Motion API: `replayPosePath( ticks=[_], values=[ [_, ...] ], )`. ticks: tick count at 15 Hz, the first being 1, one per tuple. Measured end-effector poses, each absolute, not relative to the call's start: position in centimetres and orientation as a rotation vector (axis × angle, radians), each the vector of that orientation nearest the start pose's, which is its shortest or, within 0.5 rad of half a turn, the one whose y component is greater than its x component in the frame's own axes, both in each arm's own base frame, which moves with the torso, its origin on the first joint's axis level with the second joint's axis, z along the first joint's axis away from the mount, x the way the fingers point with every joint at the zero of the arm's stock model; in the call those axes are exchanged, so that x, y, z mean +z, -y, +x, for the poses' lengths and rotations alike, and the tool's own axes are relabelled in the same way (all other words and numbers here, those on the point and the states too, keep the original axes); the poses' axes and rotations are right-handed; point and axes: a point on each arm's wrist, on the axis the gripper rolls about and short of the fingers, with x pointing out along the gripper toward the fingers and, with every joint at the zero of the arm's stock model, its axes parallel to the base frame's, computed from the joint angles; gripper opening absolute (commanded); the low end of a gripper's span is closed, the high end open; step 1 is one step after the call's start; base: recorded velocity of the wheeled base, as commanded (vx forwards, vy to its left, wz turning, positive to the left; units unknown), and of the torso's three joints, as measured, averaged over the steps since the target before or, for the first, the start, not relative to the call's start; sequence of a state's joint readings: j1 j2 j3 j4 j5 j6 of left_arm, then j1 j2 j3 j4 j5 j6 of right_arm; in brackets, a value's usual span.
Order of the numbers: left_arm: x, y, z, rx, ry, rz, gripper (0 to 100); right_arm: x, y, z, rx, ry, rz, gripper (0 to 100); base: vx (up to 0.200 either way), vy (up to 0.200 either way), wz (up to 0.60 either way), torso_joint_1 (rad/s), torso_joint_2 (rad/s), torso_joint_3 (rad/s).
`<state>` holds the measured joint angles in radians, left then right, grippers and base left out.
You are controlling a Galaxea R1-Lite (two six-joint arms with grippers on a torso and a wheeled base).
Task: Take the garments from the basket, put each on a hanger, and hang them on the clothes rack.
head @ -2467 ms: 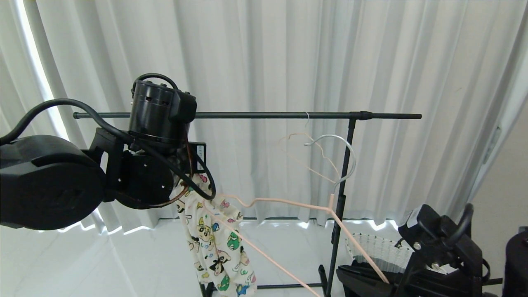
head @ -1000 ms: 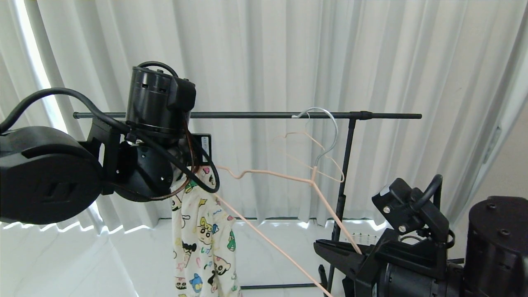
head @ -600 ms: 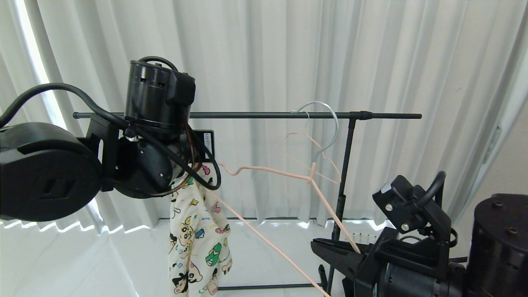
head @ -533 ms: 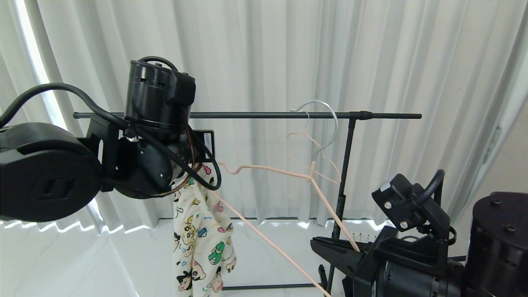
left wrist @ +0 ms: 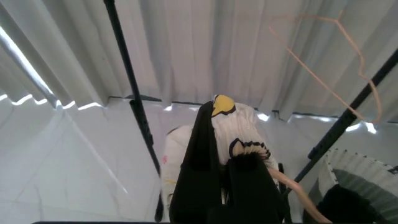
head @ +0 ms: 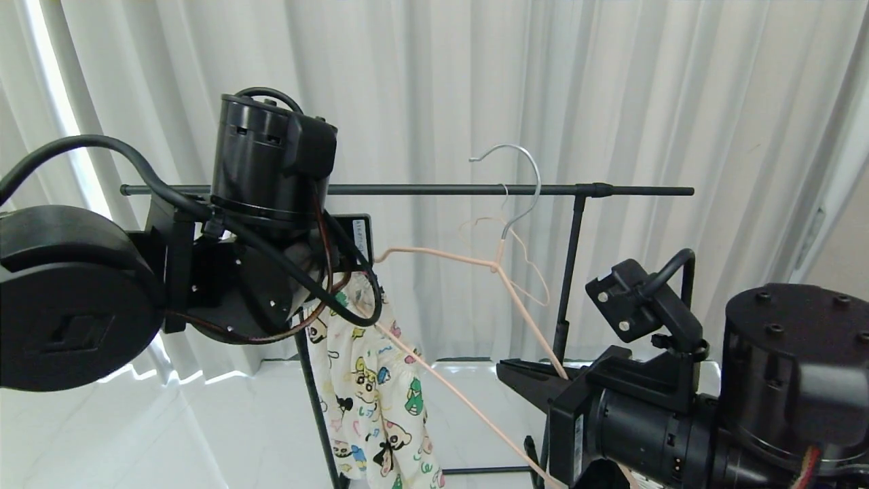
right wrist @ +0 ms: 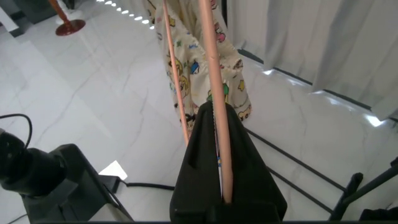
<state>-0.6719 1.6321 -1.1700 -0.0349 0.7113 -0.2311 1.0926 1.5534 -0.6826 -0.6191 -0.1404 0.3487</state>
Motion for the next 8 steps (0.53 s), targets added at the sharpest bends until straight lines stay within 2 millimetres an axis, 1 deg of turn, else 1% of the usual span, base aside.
replayPosePath(
  ticks=[2,4,6,8],
  values=[
    [25.1,18.5,23.1,0.015,-0.318,0.035,0,18.9,-23.8,12.7,0.897,-0.378,0.167,0,0.000,0.000,0.00,0.000,0.00,0.000],
    [25.2,19.8,21.7,-0.092,-0.327,0.031,0,18.5,-24.2,12.7,0.903,-0.390,0.155,0,0.000,0.000,0.00,0.000,0.00,0.000],
    [25.3,21.0,20.1,-0.199,-0.334,0.037,0,18.0,-24.6,12.7,0.909,-0.404,0.143,0,0.000,0.000,0.00,0.000,0.00,0.000],
    [25.3,22.0,18.9,-0.260,-0.335,0.045,0,17.6,-25.2,12.3,0.922,-0.421,0.131,0,0.000,0.000,0.00,0.000,0.00,0.000]
  ],
)
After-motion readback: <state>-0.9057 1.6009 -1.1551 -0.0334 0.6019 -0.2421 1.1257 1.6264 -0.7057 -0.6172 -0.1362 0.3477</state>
